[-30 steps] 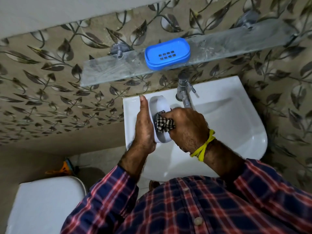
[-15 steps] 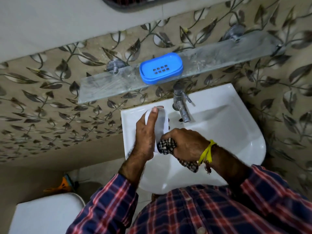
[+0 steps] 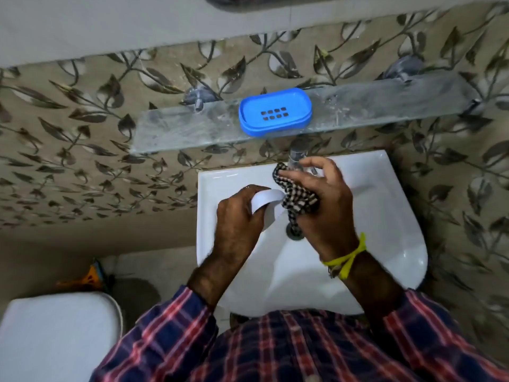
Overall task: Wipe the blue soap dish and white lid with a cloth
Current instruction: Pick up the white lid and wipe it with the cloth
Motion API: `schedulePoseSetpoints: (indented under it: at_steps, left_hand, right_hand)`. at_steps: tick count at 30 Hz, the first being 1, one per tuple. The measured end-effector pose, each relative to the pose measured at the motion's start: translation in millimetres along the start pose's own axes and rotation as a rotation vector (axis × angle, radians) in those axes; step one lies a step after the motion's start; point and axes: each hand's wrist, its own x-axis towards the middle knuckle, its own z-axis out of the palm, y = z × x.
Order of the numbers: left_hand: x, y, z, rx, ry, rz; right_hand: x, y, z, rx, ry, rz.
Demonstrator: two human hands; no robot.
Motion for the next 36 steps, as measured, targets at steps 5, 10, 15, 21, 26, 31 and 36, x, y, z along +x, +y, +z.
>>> schedulePoseSetpoints:
  at_steps: [5, 10, 15, 21, 26, 31, 36]
  left_hand:
    - [-1.1, 4.5, -4.5, 0.139, 0.086, -0.024]
    - [-9.2, 5.4, -7.6, 0.11, 0.115, -0.056]
    - [-5.3, -12.9, -10.5, -0.042, 0.151, -0.102]
    - [-6.3, -11.3, -6.0, -0.089, 0.17, -0.111]
    - [-11.2, -12.4, -11.9, -0.106, 0.179, -0.101]
    - [-9.0, -17.9, -15.7, -0.173, 0.223, -0.102]
    - [-18.5, -12.5, -20.8, -0.254, 0.255, -0.072]
  right_hand:
    - [-16.2, -7.7, 13.4, -0.22, -0.287, -0.254]
    - [-10.4, -9.1, 17.4, -0.19, -0.242, -0.213]
    - [-11.8, -2.6, 21.5, -0.14, -0.346, -0.332]
    - [-1.1, 5.6, 28.8, -0.027, -0.323, -0.223]
    - [-13.5, 11.9, 21.1, 0.034, -0.33, -0.162]
    - [-15.6, 4.0, 26.4, 0.06, -0.364, -0.219]
    - [-8.2, 3.0, 30.4, 0.133, -0.289, -0.098]
